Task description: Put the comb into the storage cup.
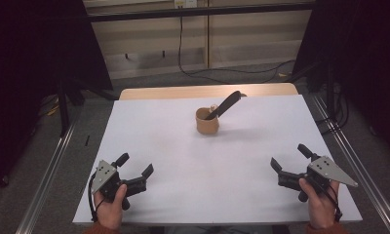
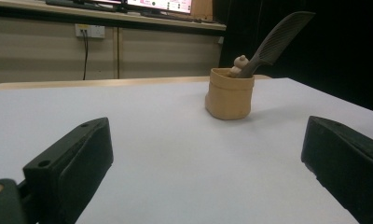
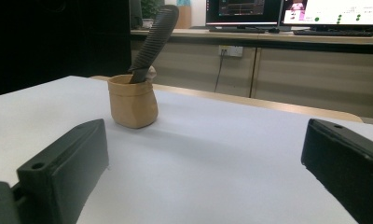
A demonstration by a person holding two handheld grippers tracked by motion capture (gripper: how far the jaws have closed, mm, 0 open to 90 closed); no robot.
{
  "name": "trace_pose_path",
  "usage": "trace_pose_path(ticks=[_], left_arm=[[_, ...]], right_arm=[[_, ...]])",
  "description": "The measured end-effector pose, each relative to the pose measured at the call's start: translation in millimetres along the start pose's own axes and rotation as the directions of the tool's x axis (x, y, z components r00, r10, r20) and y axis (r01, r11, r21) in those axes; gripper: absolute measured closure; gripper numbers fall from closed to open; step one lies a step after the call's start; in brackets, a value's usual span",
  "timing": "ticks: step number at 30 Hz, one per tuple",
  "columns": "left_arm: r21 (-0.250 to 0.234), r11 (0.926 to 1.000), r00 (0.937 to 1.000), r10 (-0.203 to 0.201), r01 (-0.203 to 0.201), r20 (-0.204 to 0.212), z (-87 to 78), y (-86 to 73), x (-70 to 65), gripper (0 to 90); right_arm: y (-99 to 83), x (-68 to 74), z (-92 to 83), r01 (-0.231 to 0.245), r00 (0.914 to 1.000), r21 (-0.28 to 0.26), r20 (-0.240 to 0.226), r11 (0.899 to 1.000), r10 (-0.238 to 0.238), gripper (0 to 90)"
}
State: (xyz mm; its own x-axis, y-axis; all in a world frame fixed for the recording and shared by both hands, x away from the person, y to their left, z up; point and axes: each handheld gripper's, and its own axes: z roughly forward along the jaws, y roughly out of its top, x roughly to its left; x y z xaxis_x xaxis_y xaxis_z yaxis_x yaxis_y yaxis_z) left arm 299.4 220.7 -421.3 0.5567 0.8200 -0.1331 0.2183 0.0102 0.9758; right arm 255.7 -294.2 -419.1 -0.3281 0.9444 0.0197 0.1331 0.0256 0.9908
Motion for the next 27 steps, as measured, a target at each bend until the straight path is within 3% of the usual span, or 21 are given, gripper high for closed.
trace_pose_path(ticks=[7,16,20,22,24,27], left_arm=[[-0.004,1.0,1.0,-0.004,0.004,-0.008,-3.0,-0.6,-1.6,2.2],[0.013,0.9996,0.9995,0.027,-0.027,-0.016,-5.7,-1.9,-1.8,2.2],[0.0,0.9997,0.9996,0.024,-0.024,-0.016,-7.4,-0.4,-2.2,2.2],[-0.008,0.9999,0.9999,0.009,-0.01,-0.012,-8.0,0.4,-3.0,2.2],[-0.01,0.9996,0.9995,0.026,-0.027,-0.015,-7.9,1.4,-3.7,2.2],[-0.001,0.9997,0.9996,0.023,-0.023,-0.014,-6.5,0.8,-2.3,2.2]], right_arm=[[-4.9,-3.3,-8.3,0.016,0.9996,0.016,-0.023,1.0,-0.016,0.0],[-13.1,-5.5,-18.4,0.002,1.0,0.009,-0.002,1.0,-0.002,0.0],[-14.8,-2.5,-17.2,0.004,1.0,0.01,0.004,1.0,-0.004,0.0],[-14.4,-2.2,-17.7,0.015,0.9995,-0.01,0.029,1.0,-0.015,0.1],[-13.1,-2.8,-17.4,0.017,0.9995,-0.028,0.028,0.999,-0.016,0.0],[-14.6,-5.4,-14.5,0.005,0.9996,-0.01,0.029,1.0,-0.004,0.0]])
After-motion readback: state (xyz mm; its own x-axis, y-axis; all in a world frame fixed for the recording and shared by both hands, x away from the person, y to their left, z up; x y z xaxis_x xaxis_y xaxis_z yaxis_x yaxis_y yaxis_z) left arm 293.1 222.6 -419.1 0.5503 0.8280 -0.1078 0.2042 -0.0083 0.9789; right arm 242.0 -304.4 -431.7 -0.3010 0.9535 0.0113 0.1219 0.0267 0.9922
